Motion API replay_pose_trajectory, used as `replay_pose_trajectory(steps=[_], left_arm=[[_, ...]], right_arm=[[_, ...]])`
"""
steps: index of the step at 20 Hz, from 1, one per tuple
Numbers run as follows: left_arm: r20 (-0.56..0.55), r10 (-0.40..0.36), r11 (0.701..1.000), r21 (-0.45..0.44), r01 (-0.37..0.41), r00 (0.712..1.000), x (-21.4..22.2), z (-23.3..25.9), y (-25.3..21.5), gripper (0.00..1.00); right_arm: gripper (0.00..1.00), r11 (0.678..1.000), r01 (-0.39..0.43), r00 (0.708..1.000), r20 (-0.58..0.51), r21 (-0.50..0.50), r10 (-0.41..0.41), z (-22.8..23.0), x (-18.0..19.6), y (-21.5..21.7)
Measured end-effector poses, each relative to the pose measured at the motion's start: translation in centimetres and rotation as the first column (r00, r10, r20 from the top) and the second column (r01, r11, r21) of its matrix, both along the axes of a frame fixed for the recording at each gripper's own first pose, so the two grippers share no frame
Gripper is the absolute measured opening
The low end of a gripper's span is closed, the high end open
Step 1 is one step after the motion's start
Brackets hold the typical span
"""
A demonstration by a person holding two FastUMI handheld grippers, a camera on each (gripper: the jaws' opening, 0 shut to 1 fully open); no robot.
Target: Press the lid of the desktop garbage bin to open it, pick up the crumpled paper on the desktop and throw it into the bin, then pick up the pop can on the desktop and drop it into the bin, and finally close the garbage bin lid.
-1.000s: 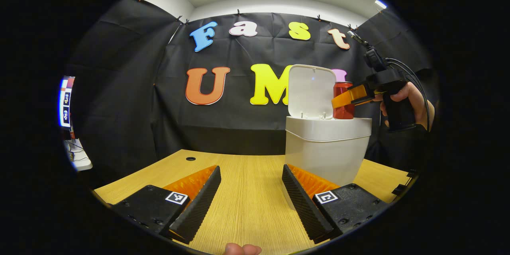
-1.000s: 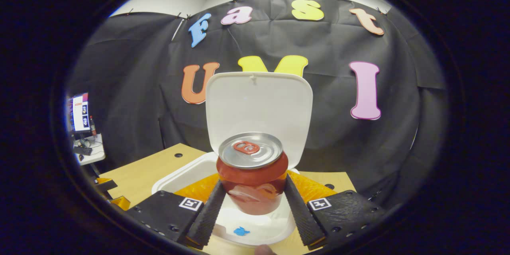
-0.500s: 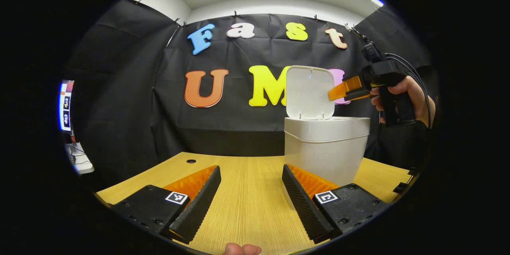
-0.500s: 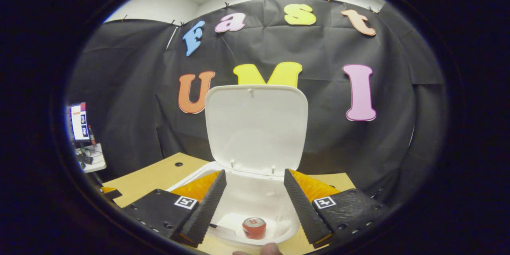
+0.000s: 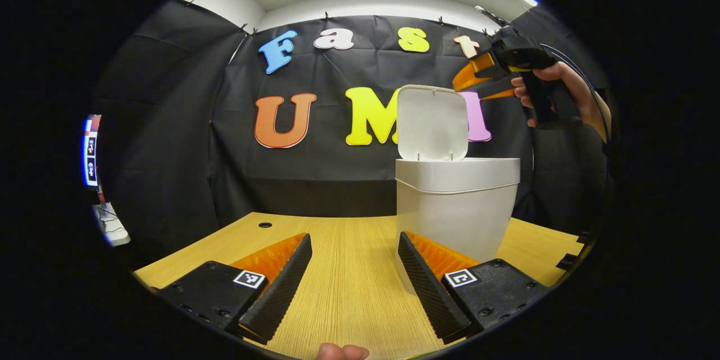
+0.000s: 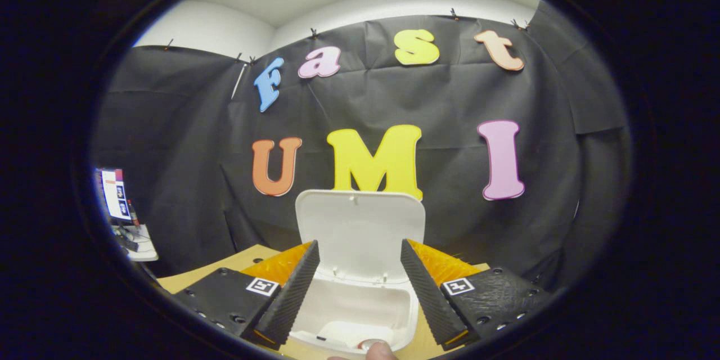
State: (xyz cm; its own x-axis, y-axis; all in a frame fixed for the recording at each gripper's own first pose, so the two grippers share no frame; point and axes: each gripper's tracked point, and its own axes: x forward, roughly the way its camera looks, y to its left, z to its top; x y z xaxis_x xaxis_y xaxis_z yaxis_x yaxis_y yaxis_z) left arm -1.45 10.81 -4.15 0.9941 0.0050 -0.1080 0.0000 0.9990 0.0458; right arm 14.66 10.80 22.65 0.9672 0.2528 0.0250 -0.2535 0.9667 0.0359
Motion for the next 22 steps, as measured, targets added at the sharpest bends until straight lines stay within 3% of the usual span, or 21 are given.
replay_pose_trajectory(steps=[8,11,14,16,17,19,22], left_arm=[[0.021,0.007,1.000,-0.006,-0.007,1.000,-0.3,0.9,0.2,1.00],[0.023,0.012,1.000,-0.001,-0.012,1.000,-0.3,0.8,0.3,0.99],[0.024,0.013,1.000,0.006,-0.013,1.000,-0.3,0.8,0.4,1.00],[0.025,0.019,1.000,0.001,-0.019,1.000,-0.3,0.7,0.6,1.00],[0.028,0.026,1.000,0.001,-0.026,0.999,-0.2,0.8,0.7,1.00],[0.032,0.030,1.000,-0.001,-0.030,0.999,-0.2,0.9,0.9,0.99],[0.031,0.038,0.999,-0.003,-0.038,0.999,-0.3,0.9,1.4,1.00]], right_arm=[[0.89,0.998,0.059,0.988,0.147,-0.032,-0.053,5.3,4.5,0.6],[0.90,0.994,0.069,0.981,0.187,-0.090,-0.051,5.5,6.1,2.0],[0.97,0.997,0.055,0.980,0.195,-0.061,-0.042,6.0,7.2,3.2],[0.93,0.996,0.070,0.974,0.220,-0.057,-0.056,6.6,8.3,3.4],[0.96,0.996,0.069,0.974,0.219,-0.052,-0.056,6.4,8.8,3.6],[0.93,0.996,0.077,0.978,0.199,-0.037,-0.069,5.8,9.9,3.6],[0.96,0.997,0.076,0.985,0.154,0.003,-0.075,5.0,10.8,3.4]])
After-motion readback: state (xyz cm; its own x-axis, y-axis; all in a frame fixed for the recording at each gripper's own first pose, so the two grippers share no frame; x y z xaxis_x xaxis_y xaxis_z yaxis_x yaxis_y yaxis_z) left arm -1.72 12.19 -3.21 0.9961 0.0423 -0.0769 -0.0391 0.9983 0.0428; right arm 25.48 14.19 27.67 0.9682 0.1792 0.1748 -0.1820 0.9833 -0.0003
